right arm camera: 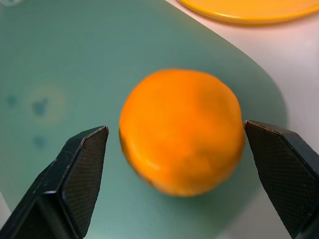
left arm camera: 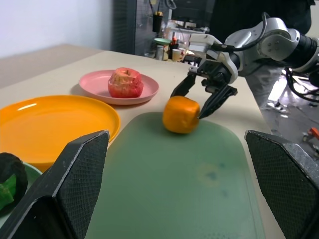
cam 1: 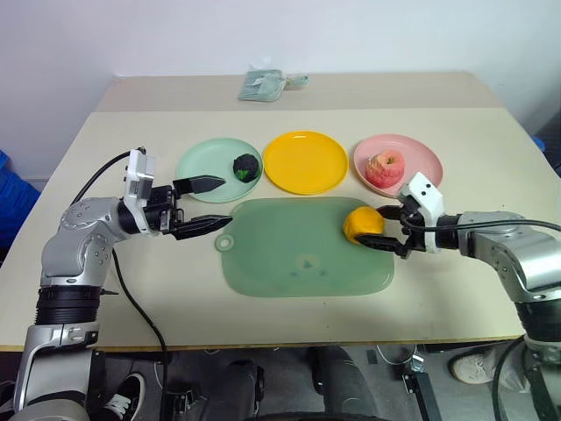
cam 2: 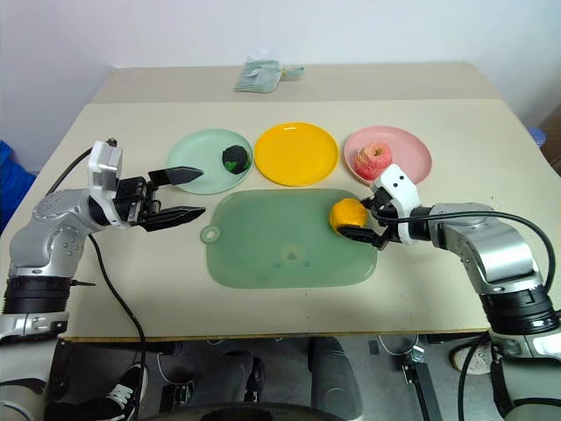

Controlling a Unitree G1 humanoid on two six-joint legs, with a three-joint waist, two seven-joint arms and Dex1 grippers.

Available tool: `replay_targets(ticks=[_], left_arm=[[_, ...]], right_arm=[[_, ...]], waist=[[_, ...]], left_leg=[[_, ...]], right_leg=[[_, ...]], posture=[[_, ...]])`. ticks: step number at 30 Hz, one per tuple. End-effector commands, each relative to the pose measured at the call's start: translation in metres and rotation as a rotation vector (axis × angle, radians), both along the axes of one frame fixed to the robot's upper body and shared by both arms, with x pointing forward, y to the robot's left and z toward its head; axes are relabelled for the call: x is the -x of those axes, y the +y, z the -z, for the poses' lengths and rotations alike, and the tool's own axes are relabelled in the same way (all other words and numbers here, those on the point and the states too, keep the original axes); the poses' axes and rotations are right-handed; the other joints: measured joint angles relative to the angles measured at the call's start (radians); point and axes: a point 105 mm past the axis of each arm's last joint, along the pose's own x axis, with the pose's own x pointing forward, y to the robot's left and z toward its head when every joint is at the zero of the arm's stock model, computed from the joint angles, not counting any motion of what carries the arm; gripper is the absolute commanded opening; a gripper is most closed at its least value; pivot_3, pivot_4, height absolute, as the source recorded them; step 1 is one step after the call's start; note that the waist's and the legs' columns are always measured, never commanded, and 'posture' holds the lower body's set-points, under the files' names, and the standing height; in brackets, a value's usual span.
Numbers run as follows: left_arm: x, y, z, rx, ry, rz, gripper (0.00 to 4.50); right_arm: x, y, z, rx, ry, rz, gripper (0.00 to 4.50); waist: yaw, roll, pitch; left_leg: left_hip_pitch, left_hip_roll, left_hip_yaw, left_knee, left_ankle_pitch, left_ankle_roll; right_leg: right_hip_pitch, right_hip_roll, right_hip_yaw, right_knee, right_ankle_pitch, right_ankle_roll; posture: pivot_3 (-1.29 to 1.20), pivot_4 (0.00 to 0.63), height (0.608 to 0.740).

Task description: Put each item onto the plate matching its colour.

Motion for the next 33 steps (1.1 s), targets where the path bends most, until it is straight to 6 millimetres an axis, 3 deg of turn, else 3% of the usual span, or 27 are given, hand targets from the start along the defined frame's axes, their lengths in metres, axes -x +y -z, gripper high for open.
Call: replay_targets(ticks=[1,3,7,11,14,18,19,21,23,27,30,33], left_arm=[[0.000,0.007,-0.010,-0.016,-0.057,-0.028,4.50],[-0.002,0.008,-0.011,-0.013,-0.060,-0.041,4.50],[-0.013,0.020,-0.003,-0.045,-0.007,-0.139,4.50],[-0.035,0.038,-0.001,-0.059,-0.041,-0.326,4.50],[-0.038,0.037,-0.009,-0.018,-0.082,-0.370,4.50],[-0.031,0.031,-0.010,-0.021,-0.107,-0.357,4.50],[-0.029,0.030,-0.010,-0.014,-0.105,-0.355,4.50],[-0.025,0.027,-0.011,-0.003,-0.105,-0.357,4.50],[-0.023,0.023,-0.010,0.004,-0.102,-0.352,4.50],[-0.023,0.020,-0.011,0.017,-0.100,-0.331,4.50],[-0.028,0.009,-0.010,0.024,-0.097,-0.303,4.50],[-0.031,0.000,-0.010,0.036,-0.095,-0.241,4.50]], right_arm=[[-0.005,0.004,-0.012,0.002,-0.057,-0.009,3.55],[-0.011,0.008,-0.022,-0.040,-0.093,-0.001,2.87],[-0.027,0.034,-0.048,-0.148,-0.210,-0.025,2.83],[-0.079,0.061,-0.080,-0.270,-0.419,0.150,2.83],[-0.101,0.070,-0.079,-0.273,-0.469,0.237,2.83],[-0.115,0.069,-0.067,-0.298,-0.444,0.307,2.83],[-0.113,0.074,-0.063,-0.298,-0.427,0.278,2.83],[-0.109,0.078,-0.058,-0.305,-0.407,0.243,3.89],[-0.108,0.075,-0.064,-0.329,-0.424,0.245,4.42],[-0.101,0.069,-0.092,-0.424,-0.505,0.233,4.42],[-0.089,0.045,-0.088,-0.406,-0.501,0.207,4.42],[-0.055,0.029,-0.077,-0.351,-0.491,0.112,4.42]], waist=[[0.000,0.000,0.000],[0.000,0.000,0.000],[-0.007,0.000,0.000],[-0.013,0.000,0.000],[-0.002,0.000,0.000],[-0.001,0.000,0.000],[-0.003,0.000,0.000],[-0.009,0.000,0.000],[-0.012,0.000,0.000],[-0.017,0.000,0.000],[-0.013,0.000,0.000],[0.005,0.000,0.000]], left_leg=[[0.000,0.000,0.000,0.000,0.000,0.000],[0.000,0.000,0.000,0.000,0.000,0.000],[0.000,0.000,0.000,0.000,0.000,0.000],[0.001,0.000,0.000,-0.001,0.002,-0.003],[-0.002,0.000,-0.001,-0.002,0.003,-0.006],[-0.005,-0.002,-0.001,-0.002,0.002,-0.003],[-0.005,-0.003,0.000,-0.002,0.001,-0.002],[-0.006,-0.003,0.001,-0.002,0.000,-0.001],[-0.006,-0.003,0.002,-0.002,0.000,-0.001],[-0.005,-0.002,0.001,-0.002,0.001,-0.002],[-0.003,-0.001,0.001,-0.002,0.002,-0.004],[-0.002,-0.001,-0.001,-0.002,0.002,-0.003]], right_leg=[[0.000,0.000,0.000,0.000,0.000,0.000],[0.000,0.000,0.000,0.000,0.000,0.000],[0.000,0.000,0.000,0.000,0.000,0.000],[-0.002,0.001,0.001,0.001,0.000,0.000],[-0.006,0.000,0.000,0.004,0.000,0.000],[-0.007,-0.002,-0.001,0.002,0.000,0.000],[-0.007,-0.003,-0.002,0.001,0.000,-0.001],[-0.008,-0.004,-0.001,0.001,0.000,-0.001],[-0.009,-0.003,-0.002,0.001,0.000,-0.001],[-0.009,-0.002,-0.002,0.002,0.000,0.000],[-0.007,-0.001,-0.003,0.003,0.000,0.000],[-0.004,-0.001,-0.005,0.003,0.000,0.000]], posture=[[0.00,0.150,0.740],[0.00,0.150,0.740],[0.00,0.150,0.740],[0.00,0.150,0.740],[0.00,0.150,0.740],[0.00,0.150,0.740],[0.00,0.150,0.740],[0.00,0.150,0.740],[0.00,0.150,0.740],[0.00,0.150,0.740],[0.00,0.150,0.740],[0.00,0.150,0.740]])
